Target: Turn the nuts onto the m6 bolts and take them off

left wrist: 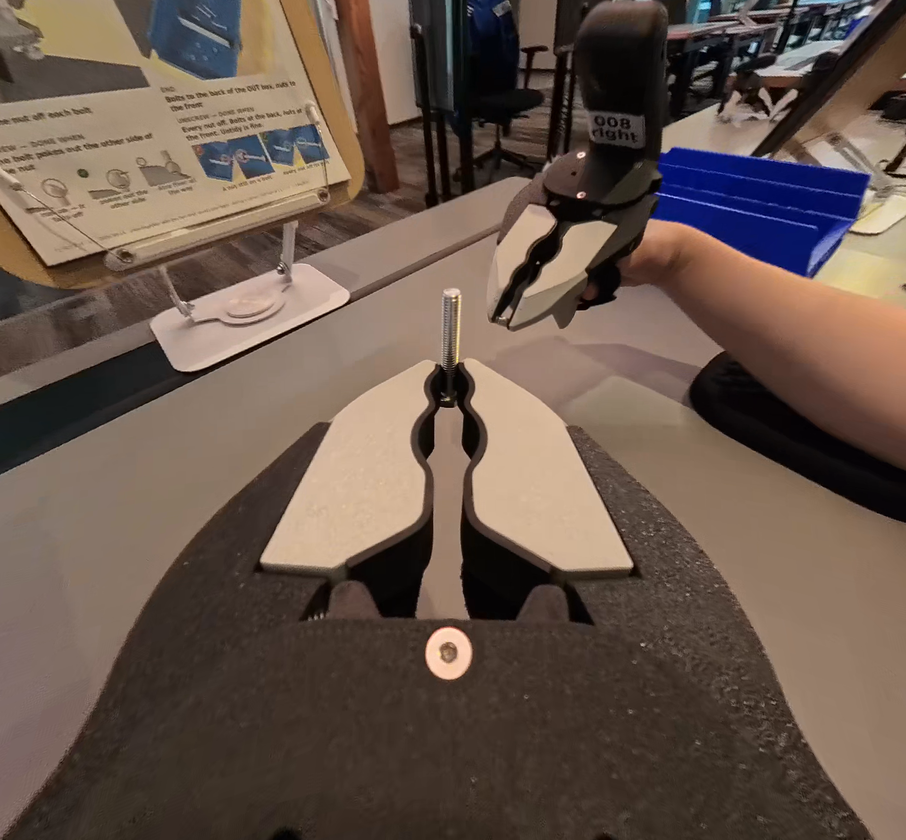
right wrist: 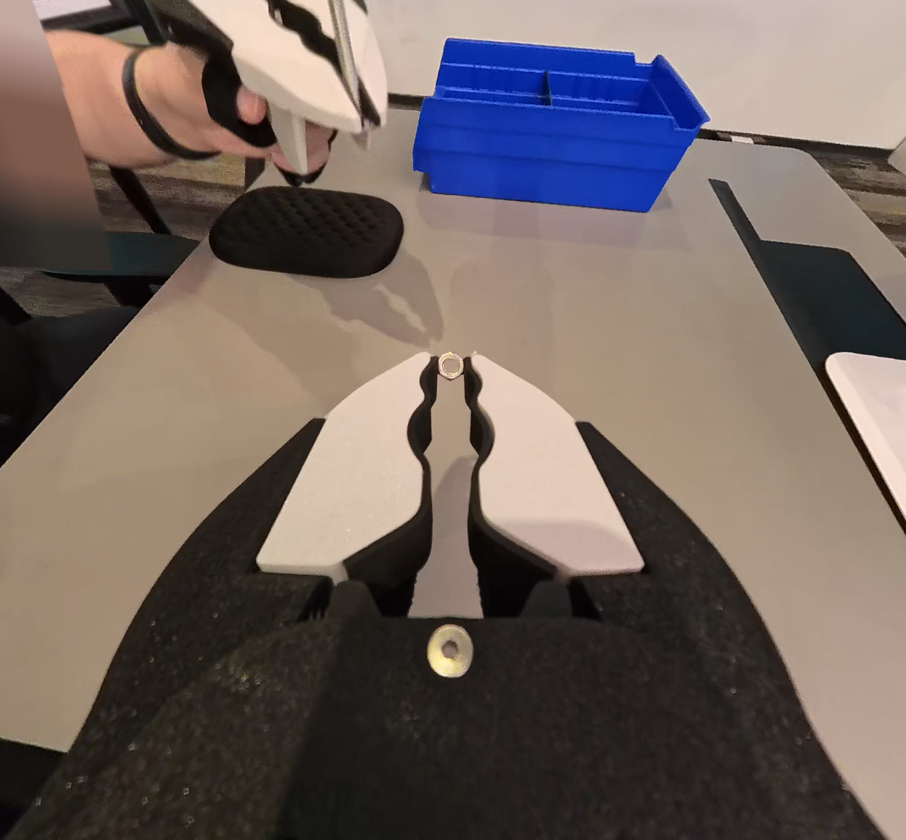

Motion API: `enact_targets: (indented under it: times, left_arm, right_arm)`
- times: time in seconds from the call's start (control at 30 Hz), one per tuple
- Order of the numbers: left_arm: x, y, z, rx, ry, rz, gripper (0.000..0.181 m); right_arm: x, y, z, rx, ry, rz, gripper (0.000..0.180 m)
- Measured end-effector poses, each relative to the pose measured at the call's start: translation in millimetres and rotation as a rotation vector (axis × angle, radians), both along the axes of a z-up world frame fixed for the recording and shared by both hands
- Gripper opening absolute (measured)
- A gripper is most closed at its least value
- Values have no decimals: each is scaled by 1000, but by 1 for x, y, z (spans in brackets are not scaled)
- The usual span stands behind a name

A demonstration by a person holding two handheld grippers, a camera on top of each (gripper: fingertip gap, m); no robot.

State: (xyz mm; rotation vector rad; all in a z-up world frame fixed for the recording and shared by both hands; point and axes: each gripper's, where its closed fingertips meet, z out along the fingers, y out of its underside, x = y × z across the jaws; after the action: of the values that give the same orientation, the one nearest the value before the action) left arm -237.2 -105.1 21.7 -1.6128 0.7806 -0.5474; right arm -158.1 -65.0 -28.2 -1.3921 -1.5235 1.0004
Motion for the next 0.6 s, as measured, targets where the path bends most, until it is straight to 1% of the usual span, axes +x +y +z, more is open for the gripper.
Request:
enact_targets:
  times: [0.07, 0.2, 0.37, 0.5, 0.6]
  left_arm:
    - [-4, 4, 9, -29, 3, -20, 5]
    - [-12, 4, 26, 19, 59, -47, 5]
    - [-23, 2, 29, 30, 116, -42, 5]
    - [-15, 10, 38, 32, 136, -64, 5]
    - [-1, 15, 55, 77, 132, -95, 5]
  right_arm:
    - [3, 2, 1, -5, 7, -13, 10]
    - [7, 6, 2, -8, 13, -37, 10]
    - [16, 15, 2, -21, 24, -68, 10]
    - [27, 12, 4, -48, 68, -83, 10]
    - [30, 14, 3, -44, 58, -98, 10]
